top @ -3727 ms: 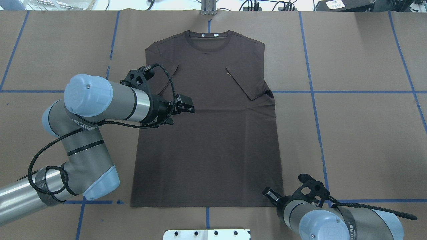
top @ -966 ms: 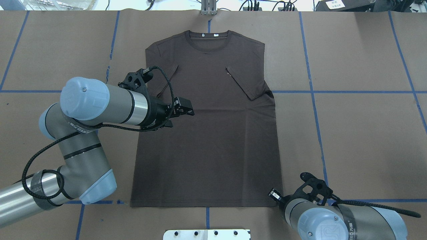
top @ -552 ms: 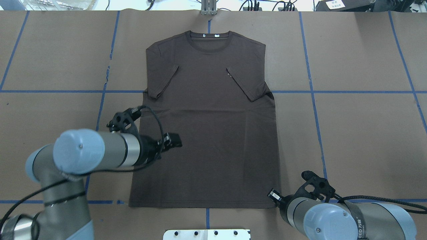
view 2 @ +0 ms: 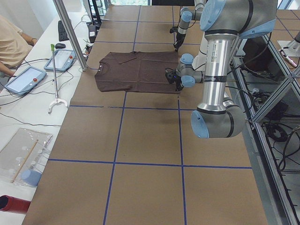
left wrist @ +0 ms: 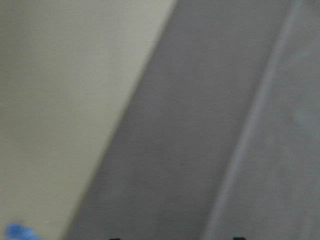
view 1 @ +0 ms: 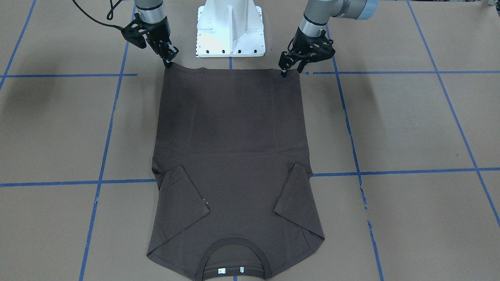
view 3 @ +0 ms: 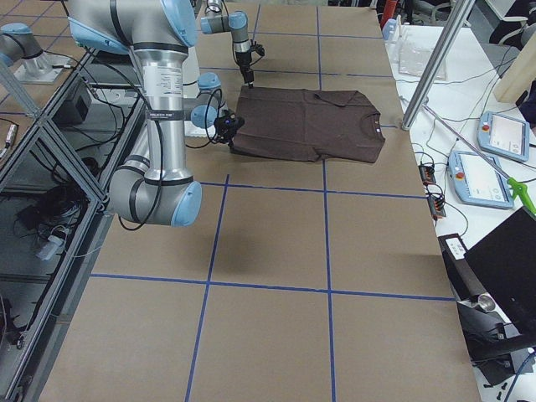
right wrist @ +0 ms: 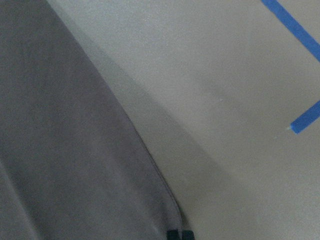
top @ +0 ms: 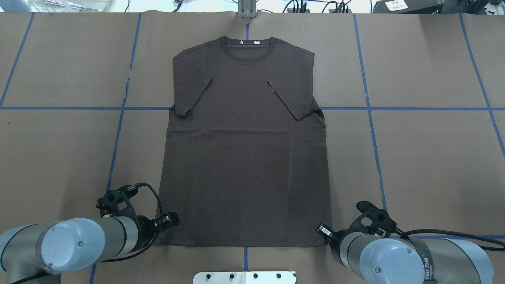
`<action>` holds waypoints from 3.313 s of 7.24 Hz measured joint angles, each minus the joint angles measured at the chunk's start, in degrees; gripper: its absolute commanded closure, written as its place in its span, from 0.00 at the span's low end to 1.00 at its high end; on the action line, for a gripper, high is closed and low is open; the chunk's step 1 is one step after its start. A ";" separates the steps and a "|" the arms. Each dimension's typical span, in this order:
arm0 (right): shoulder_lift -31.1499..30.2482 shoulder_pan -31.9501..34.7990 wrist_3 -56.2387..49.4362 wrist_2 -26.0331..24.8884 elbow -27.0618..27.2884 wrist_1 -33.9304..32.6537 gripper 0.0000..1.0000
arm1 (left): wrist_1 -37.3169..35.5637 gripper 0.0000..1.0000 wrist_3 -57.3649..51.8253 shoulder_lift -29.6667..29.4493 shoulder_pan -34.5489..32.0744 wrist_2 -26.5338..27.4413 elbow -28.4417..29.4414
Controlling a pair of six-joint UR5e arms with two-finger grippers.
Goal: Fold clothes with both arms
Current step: 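Move the left gripper down to the hem corner nearest it and grasp it, then lift the hem with both grippers and fold it over onto the collar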
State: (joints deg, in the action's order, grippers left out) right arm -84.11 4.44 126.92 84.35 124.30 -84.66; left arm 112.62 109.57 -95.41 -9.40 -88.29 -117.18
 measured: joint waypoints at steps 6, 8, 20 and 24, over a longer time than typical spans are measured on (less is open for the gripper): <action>-0.06 0.26 -0.50 0.03 -0.06 0.02 1.00 | -3.43 0.32 0.37 0.43 1.97 0.57 -0.31; -0.02 0.23 -0.53 0.08 -0.07 0.02 1.00 | -3.42 0.45 0.46 0.35 2.99 0.43 -0.04; -2.76 2.87 -3.60 3.23 8.28 0.07 1.00 | -14.55 1.00 3.37 -0.73 5.56 -4.73 -16.54; 13.60 27.42 -16.13 15.41 -7.27 -1.40 1.00 | -16.17 1.00 -10.21 -10.02 -15.51 -6.39 -8.28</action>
State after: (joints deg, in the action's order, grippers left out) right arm -70.52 31.85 110.79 99.76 117.03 -86.06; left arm 96.45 99.36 -105.43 -24.92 -94.68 -125.46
